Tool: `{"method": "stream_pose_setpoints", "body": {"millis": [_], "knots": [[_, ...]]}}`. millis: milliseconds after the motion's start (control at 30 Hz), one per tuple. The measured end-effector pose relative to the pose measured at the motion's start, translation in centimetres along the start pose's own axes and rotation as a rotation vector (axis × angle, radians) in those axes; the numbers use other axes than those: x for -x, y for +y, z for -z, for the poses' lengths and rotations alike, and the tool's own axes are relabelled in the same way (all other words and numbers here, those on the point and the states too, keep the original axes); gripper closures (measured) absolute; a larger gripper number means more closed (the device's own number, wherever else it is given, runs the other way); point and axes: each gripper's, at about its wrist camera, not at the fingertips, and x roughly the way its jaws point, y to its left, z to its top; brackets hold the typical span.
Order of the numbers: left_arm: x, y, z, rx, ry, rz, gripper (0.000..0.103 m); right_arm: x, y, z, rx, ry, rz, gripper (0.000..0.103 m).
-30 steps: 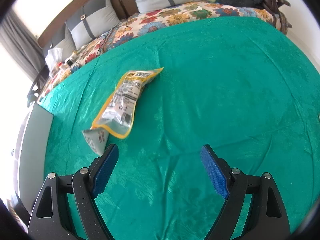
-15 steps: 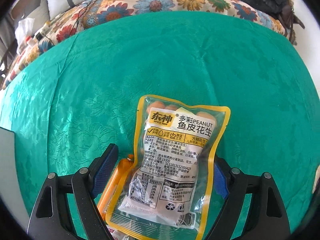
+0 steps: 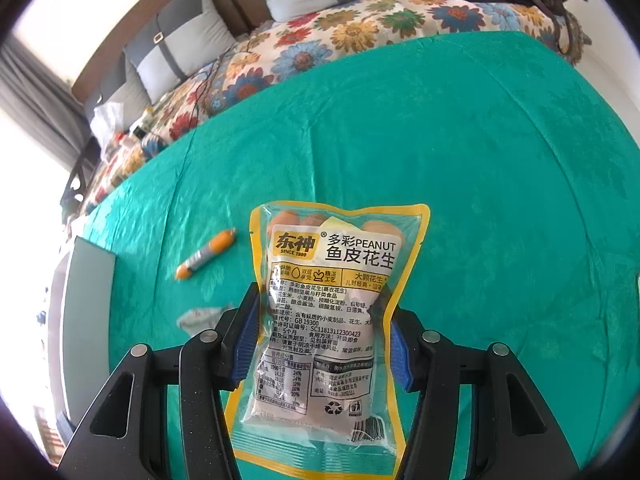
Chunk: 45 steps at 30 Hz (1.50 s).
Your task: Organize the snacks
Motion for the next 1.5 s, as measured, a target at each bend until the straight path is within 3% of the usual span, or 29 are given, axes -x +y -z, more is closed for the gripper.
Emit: {"method": "stream_pose_setpoints", "body": {"millis": [133, 233, 300, 367, 500, 667, 1500], "knots": [[0.0, 0.0, 0.0, 0.0, 0.0, 0.0, 0.0, 1.5, 1.9, 9.0, 0.195, -0.017, 0.003, 0.045], [0.0, 0.0, 0.0, 0.0, 0.0, 0.0, 0.0, 0.8, 3.1, 13.5, 0.253, -0.046, -0.002, 0.045], [0.0, 0.0, 0.0, 0.0, 0.0, 0.0, 0.0, 0.1, 3.9, 15.3, 0.307, -0.071, 0.034, 0.04], [0.0, 0.0, 0.0, 0.0, 0.0, 0.0, 0.0, -0.3, 4.4, 16.5, 0.34, -0.098, 0.075, 0.028], [0.0, 0.0, 0.0, 0.0, 0.0, 0.0, 0.0, -0.7, 5.7, 17.7, 0.424, -0.126, 0.165, 0.018], [0.0, 0.0, 0.0, 0.0, 0.0, 0.0, 0.0, -0.8, 4.9, 17.9, 0.388, -0.135, 0.15, 0.013], [0.0, 0.1, 0.0, 0.0, -0.001, 0.001, 0.0, -0.9, 5.1, 18.1, 0.386, -0.136, 0.145, 0.01]]}}
